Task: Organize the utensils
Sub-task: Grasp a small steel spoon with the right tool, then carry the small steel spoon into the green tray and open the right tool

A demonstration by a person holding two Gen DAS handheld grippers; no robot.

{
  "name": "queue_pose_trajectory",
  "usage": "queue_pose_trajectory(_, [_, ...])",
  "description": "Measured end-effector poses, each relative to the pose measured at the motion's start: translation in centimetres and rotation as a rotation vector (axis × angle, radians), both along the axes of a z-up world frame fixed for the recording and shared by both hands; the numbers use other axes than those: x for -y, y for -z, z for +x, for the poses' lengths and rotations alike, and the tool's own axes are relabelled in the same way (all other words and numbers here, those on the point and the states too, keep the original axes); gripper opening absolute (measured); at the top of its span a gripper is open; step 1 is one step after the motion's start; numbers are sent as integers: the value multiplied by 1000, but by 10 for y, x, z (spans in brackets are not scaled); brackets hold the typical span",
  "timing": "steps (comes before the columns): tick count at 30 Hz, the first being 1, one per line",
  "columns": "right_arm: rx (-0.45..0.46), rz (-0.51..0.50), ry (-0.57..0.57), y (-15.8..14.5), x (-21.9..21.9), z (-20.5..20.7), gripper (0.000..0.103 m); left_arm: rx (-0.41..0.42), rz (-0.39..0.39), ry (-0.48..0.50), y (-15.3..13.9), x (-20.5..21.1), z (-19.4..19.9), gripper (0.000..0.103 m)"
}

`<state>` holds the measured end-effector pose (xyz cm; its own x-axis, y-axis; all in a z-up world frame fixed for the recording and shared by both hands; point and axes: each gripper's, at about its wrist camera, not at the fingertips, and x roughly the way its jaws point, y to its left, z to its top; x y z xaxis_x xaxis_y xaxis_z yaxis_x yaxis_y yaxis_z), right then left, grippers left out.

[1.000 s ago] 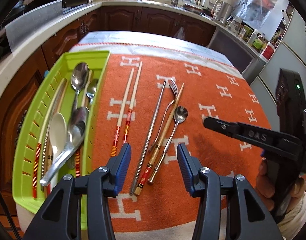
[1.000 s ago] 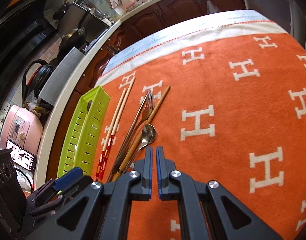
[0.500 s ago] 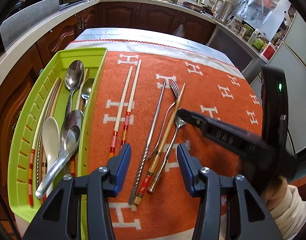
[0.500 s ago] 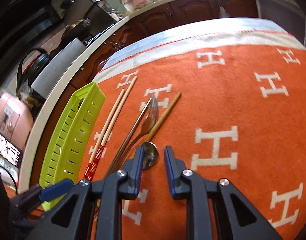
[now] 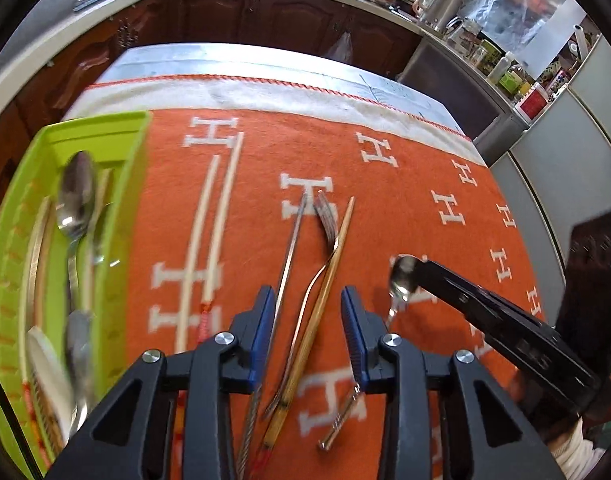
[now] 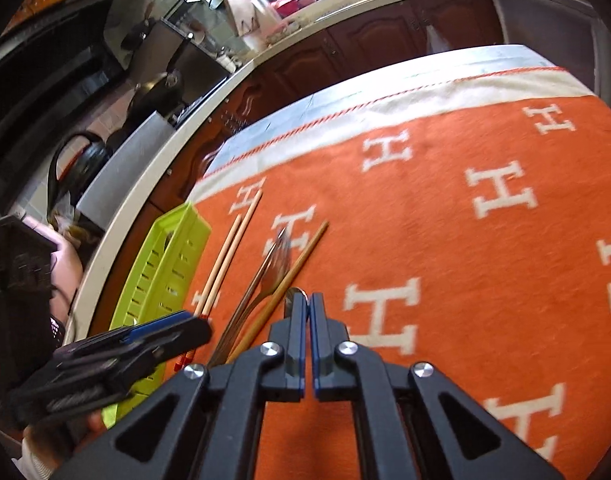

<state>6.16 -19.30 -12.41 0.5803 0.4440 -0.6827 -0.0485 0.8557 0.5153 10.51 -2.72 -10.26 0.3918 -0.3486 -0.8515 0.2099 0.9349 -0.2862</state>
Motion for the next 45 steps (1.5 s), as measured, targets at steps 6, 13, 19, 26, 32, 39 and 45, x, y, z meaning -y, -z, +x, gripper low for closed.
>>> queue_pose_trajectory(6, [-3, 20, 20, 0, 12, -3, 2, -14, 20, 5, 11, 20, 20, 27])
queue_pose_trajectory(13, [-8, 33, 17, 3, 16, -2, 2, -15, 48, -1, 21, 35, 36, 8])
queue_pose_trajectory(19, [-6, 45, 16, 3, 18, -3, 2, 5, 36, -4, 19, 36, 38, 3])
queue_pose_trajectory(26, [12, 63, 13, -6, 19, -6, 2, 34, -29, -22, -5, 12, 23, 1])
queue_pose_trajectory(32, [43, 78, -9, -24, 11, -7, 2, 61, -87, -39, -28, -10, 7, 0])
queue_pose_trajectory(39, [101, 88, -59, -52, -6, -8, 2, 100, -147, -74, -62, -45, -15, 0])
queue_pose_trajectory(45, [160, 88, -121, -77, -26, -12, 2, 195, -165, -108, -98, -76, -42, 0])
